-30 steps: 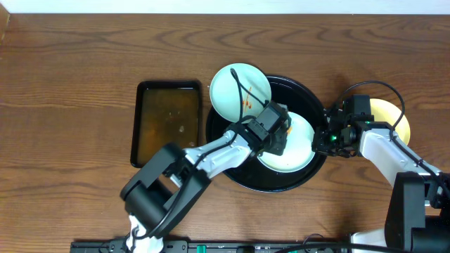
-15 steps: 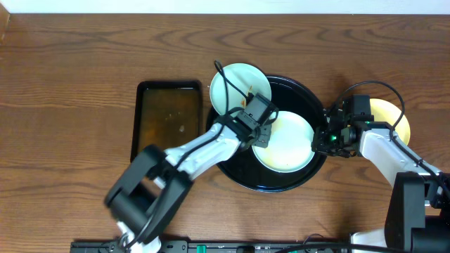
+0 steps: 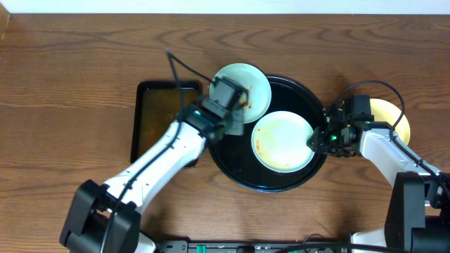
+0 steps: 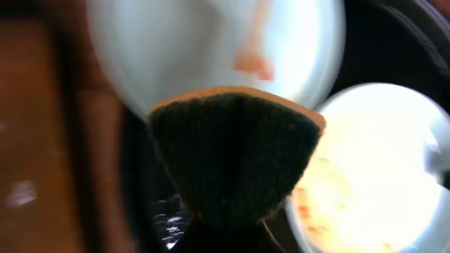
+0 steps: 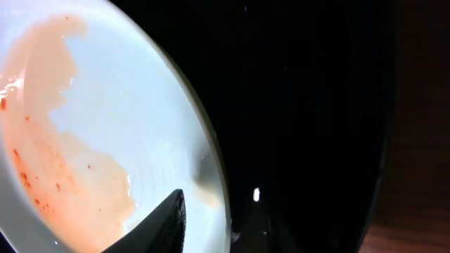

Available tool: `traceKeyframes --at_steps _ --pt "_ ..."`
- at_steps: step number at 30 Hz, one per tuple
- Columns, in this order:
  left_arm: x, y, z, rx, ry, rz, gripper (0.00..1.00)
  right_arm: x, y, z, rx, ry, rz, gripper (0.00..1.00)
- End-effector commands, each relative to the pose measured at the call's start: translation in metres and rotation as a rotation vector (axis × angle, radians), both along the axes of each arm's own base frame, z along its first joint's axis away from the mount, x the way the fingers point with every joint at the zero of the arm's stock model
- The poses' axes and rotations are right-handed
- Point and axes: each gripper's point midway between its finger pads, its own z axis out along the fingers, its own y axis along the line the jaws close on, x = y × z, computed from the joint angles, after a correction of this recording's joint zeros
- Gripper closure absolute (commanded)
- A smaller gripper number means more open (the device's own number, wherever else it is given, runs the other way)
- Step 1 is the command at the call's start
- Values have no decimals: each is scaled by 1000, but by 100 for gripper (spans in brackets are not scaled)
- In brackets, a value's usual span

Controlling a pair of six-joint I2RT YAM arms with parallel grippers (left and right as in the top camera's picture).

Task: Clean dirty plates on tray and stack at the side
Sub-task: 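Return the sponge to the water tray with the left gripper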

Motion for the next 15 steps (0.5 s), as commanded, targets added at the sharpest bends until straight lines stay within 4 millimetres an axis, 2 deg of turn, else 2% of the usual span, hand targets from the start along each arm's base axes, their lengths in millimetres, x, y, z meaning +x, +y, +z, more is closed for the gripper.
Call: traceKeyframes --at_steps 1,6,10,12,15 --pt "14 40 4 24 3 99 93 -1 4 -2 6 2 18 67" --pt "29 89 2 30 20 229 93 -2 4 -5 6 3 18 70" --pt "30 101 0 35 32 260 93 -6 6 -16 8 25 23 76" --pt "30 102 -2 37 35 261 92 -7 9 -20 14 36 30 87" --pt "29 102 -2 38 37 261 92 -6 12 -21 17 31 42 94"
